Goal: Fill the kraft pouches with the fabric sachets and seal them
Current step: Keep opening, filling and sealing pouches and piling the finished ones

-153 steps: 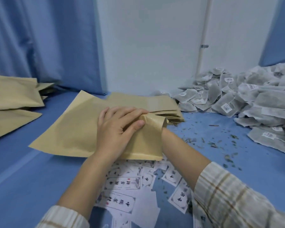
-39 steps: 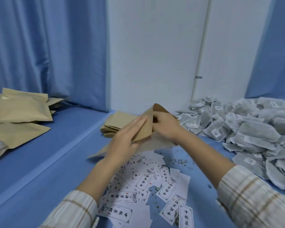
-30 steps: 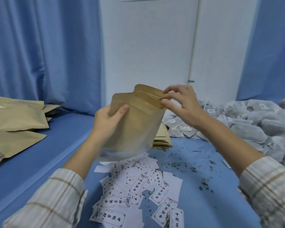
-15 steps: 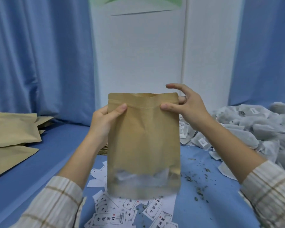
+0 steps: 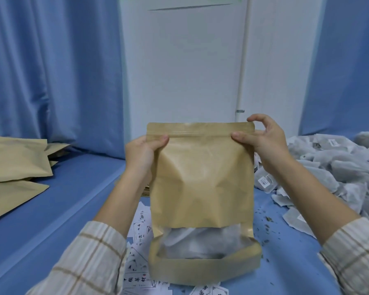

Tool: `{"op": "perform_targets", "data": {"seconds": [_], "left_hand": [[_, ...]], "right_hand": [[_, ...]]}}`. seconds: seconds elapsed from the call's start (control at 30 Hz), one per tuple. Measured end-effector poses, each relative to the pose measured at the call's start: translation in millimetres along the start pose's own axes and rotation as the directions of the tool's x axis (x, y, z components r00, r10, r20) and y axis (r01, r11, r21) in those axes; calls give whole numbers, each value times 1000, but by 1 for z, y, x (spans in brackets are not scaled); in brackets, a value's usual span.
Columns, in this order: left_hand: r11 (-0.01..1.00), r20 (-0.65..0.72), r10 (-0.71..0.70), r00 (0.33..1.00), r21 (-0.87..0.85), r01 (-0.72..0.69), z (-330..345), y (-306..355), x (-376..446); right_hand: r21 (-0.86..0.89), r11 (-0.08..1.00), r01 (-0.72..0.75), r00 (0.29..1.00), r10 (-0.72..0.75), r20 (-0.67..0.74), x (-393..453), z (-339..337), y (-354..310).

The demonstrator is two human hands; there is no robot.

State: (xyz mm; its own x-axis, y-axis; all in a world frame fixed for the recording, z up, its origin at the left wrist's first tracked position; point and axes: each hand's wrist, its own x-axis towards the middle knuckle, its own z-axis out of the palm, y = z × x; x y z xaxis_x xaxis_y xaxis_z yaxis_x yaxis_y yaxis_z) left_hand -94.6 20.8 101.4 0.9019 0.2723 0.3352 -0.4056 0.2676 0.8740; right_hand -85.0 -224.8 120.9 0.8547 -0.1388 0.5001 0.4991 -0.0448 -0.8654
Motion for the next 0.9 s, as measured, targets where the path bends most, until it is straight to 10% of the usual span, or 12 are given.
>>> {"op": "perform_targets", "data": {"seconds": [0.13, 0.27, 0.37, 0.57, 0.9], "left_hand": [[994, -5, 56, 998, 96, -55, 7, -12, -5], [981, 27, 86, 996, 173, -90, 18, -16, -14], [982, 53, 85, 995, 163, -93, 19, -13, -16], [967, 157, 135, 978, 197, -165, 15, -6, -15], [975, 164, 178, 970, 107, -197, 18, -13, -12]], "right_hand": [[-622, 761, 185, 978, -203, 43, 2, 13, -11], [-704, 411, 579, 814, -345, 468, -1, 53, -39], [-740, 444, 505, 838, -46, 544, 1, 66, -50], [-613, 698, 371, 879, -51, 474, 11, 65, -43], [-618, 675, 404, 860, -52, 507, 14, 67, -46]]}}
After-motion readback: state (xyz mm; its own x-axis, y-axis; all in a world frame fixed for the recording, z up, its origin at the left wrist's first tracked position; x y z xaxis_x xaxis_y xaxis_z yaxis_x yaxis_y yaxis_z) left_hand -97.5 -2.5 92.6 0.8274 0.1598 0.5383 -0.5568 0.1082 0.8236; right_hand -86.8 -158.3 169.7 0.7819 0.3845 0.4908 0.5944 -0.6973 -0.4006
